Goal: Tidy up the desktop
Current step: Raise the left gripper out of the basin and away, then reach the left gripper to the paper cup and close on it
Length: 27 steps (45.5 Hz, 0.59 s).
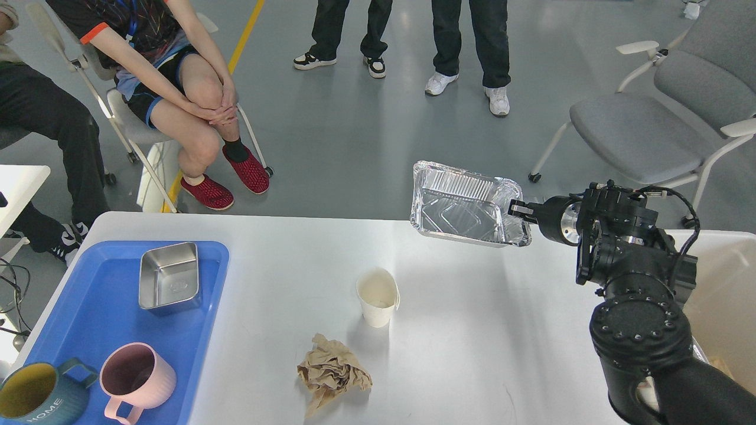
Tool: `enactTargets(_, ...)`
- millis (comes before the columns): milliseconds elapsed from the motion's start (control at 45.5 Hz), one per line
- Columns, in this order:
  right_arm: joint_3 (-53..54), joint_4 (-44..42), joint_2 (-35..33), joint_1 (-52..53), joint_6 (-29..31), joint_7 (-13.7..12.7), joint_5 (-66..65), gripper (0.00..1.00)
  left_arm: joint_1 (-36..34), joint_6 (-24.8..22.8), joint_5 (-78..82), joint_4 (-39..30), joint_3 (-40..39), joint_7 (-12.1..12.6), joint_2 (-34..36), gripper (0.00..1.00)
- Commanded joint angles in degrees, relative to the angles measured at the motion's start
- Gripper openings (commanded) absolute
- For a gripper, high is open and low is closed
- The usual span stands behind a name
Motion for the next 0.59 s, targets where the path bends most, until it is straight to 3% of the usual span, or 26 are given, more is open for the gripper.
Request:
enactTargets(0,-0.03,0.35,0.00,0.08,-0.15,0.05,0.00,0.00,-0.72,0.51,0.10,-0.01,-0.20,0.21,-2.29,0.97)
enactTargets(220,0.06,0.53,0.00,0.00,-0.86,-0.13,0.00,0.00,-7.22,0.95,5.54,0.61,-0.02,0.21,-14.85,0.97)
enactTargets(373,0.06,0.88,0.00,0.00,-1.03,-0.39,0.00,0.00,-7.84,2.44,6.95,1.05,0.68,1.26,-26.80,0.97)
enactTargets(571,0.14,0.88,0.00,0.00,-1.12,-0.39,0.00,0.00,-7.22,2.44,10.82,6.13,1.30,7.41,-38.49,0.97)
